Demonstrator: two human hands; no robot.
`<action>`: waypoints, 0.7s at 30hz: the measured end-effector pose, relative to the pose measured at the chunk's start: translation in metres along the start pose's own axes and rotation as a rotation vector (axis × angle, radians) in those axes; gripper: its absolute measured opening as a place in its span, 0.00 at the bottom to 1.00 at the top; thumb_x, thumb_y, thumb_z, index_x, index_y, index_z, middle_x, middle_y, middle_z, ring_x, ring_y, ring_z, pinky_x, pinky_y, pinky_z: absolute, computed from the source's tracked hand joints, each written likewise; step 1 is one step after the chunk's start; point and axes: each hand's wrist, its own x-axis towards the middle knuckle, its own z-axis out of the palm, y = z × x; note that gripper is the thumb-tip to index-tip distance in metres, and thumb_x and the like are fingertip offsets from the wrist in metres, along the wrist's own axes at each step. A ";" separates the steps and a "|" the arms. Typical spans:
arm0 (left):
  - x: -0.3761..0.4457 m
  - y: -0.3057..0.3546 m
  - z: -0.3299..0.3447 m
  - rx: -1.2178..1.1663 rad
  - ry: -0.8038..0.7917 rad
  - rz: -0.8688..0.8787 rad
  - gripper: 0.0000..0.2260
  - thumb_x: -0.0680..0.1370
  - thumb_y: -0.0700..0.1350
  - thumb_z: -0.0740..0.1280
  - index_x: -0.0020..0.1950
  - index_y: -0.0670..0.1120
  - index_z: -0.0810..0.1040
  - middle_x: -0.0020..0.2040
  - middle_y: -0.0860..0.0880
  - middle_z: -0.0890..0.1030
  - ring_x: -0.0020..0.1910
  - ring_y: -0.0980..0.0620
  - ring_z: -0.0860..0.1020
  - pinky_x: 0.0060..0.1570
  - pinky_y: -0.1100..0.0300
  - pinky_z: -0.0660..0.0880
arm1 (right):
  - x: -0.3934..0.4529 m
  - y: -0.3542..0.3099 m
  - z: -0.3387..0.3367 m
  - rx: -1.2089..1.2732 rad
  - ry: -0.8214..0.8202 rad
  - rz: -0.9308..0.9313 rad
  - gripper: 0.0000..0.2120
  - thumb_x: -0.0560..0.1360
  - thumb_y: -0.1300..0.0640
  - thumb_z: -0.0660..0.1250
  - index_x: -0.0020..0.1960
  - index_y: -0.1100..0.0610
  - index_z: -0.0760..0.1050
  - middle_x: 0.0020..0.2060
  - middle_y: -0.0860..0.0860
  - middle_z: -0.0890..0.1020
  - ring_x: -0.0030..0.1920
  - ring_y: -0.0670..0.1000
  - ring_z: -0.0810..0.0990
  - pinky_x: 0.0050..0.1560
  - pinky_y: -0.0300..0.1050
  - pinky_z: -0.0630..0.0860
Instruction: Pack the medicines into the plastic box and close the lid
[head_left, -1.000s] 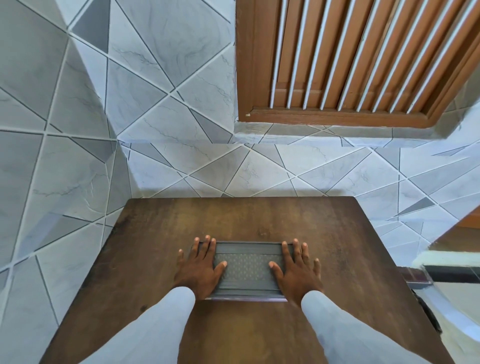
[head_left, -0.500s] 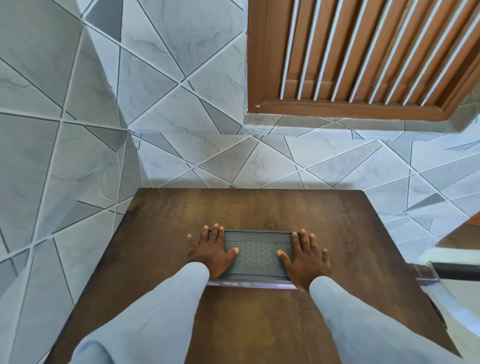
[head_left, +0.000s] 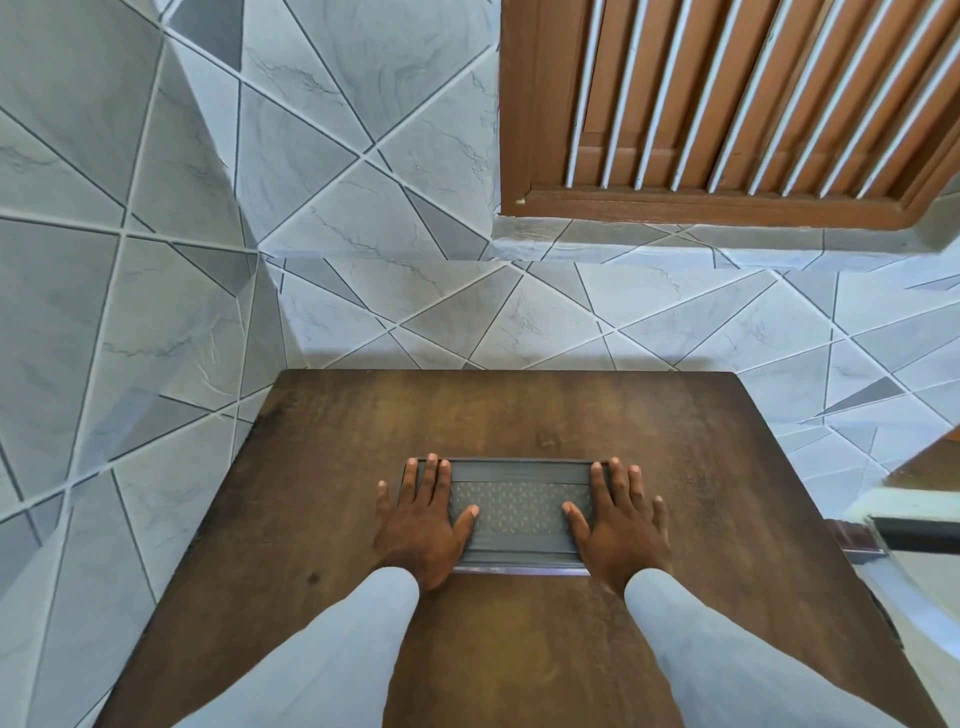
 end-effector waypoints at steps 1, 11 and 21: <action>0.001 0.001 0.000 0.007 -0.004 -0.007 0.42 0.68 0.70 0.27 0.79 0.52 0.37 0.80 0.51 0.38 0.78 0.48 0.36 0.74 0.42 0.35 | 0.000 0.000 0.001 -0.004 0.005 -0.003 0.35 0.77 0.33 0.39 0.79 0.48 0.40 0.79 0.49 0.41 0.77 0.53 0.36 0.76 0.59 0.41; -0.012 0.040 0.003 0.059 -0.026 0.189 0.30 0.81 0.62 0.41 0.79 0.49 0.38 0.80 0.51 0.38 0.77 0.48 0.34 0.74 0.39 0.36 | -0.013 -0.035 0.006 -0.092 0.018 -0.170 0.35 0.78 0.37 0.37 0.77 0.54 0.59 0.77 0.51 0.59 0.78 0.55 0.53 0.74 0.59 0.46; -0.013 0.045 0.000 0.056 -0.082 0.163 0.30 0.81 0.61 0.41 0.79 0.50 0.37 0.79 0.53 0.36 0.77 0.47 0.33 0.73 0.40 0.33 | -0.015 -0.038 0.012 -0.064 -0.019 -0.184 0.42 0.70 0.32 0.26 0.79 0.51 0.42 0.79 0.47 0.45 0.78 0.51 0.39 0.75 0.58 0.34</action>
